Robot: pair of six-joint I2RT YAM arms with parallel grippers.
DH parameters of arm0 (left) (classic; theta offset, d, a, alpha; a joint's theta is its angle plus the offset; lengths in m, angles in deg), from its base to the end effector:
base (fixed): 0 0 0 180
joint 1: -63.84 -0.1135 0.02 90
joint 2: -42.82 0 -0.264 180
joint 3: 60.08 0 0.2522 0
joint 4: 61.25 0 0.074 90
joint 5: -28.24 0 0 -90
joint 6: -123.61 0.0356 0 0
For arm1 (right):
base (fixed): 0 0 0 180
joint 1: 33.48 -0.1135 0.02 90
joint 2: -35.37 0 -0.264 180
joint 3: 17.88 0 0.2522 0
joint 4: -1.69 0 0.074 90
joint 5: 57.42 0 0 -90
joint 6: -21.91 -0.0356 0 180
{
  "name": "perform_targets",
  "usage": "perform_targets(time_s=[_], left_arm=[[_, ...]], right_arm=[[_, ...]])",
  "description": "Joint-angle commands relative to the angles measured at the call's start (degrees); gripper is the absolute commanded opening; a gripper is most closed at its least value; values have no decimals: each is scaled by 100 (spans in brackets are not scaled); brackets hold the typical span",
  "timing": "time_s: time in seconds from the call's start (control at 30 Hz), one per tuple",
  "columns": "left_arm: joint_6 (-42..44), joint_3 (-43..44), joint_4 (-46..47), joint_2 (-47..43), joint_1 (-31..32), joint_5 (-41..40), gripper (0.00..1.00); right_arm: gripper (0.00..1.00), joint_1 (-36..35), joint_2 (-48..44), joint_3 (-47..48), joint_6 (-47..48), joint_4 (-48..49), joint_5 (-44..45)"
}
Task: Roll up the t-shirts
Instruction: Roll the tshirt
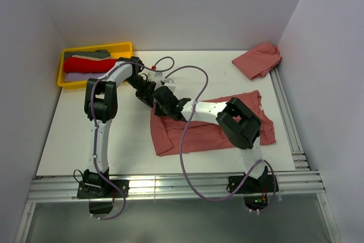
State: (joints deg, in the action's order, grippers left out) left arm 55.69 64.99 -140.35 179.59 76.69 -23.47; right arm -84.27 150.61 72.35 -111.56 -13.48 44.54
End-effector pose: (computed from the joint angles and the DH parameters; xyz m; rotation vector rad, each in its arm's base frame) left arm 0.4415 -0.1233 0.1412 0.8729 2.7979 -1.0158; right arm 0.2866 0.3396 0.1755 -0.0356 2.3343 0.6275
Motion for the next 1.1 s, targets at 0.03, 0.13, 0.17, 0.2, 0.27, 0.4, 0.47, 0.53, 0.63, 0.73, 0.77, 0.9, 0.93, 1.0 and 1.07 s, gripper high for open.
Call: perform_targets(time_s=[0.03,0.13,0.17,0.2,0.27,0.4,0.47,0.53,0.63,0.73,0.77,0.9,0.93,1.0,1.07], left_arm=[[-126,286,241,-256,17,-295,21],[-161,304,259,-274,17,-330,20],[-178,313,276,-282,17,-348,20],[-187,313,285,-291,17,-356,20],[-239,322,329,-317,17,-383,23],[-442,225,522,-580,-36,-514,34],[-556,181,566,-686,-106,-541,38],[-644,94,566,-827,-168,-489,41],[-557,-160,374,-959,-256,-244,43],[-547,-704,451,-1135,-256,3,45],[-548,-855,487,-1187,-247,73,46],[-512,-1365,601,-1354,-238,346,48],[-565,-1488,636,-1363,-238,381,48],[-556,-1585,707,-1346,-203,539,50],[-591,-1708,812,-1337,-142,645,52]], right_arm=[[0,25,-222,52,-13,-219,368],[0,25,-204,44,-22,-307,447],[0,25,-195,35,-39,-333,464],[0,25,-186,26,-31,-351,491],[7,16,-177,18,-31,-413,500],[17,25,-90,149,-75,-641,605],[25,25,-55,210,-127,-799,692],[30,25,-63,246,-215,-948,754],[43,25,-159,159,-320,-1001,798],[48,25,-326,123,-426,-1124,877],[50,16,-440,123,-452,-1159,921],[55,7,-695,97,-584,-1388,1044],[55,7,-748,88,-637,-1467,1088],[58,-2,-933,27,-672,-1503,1097],[59,-2,-1125,-97,-733,-1529,1097]])
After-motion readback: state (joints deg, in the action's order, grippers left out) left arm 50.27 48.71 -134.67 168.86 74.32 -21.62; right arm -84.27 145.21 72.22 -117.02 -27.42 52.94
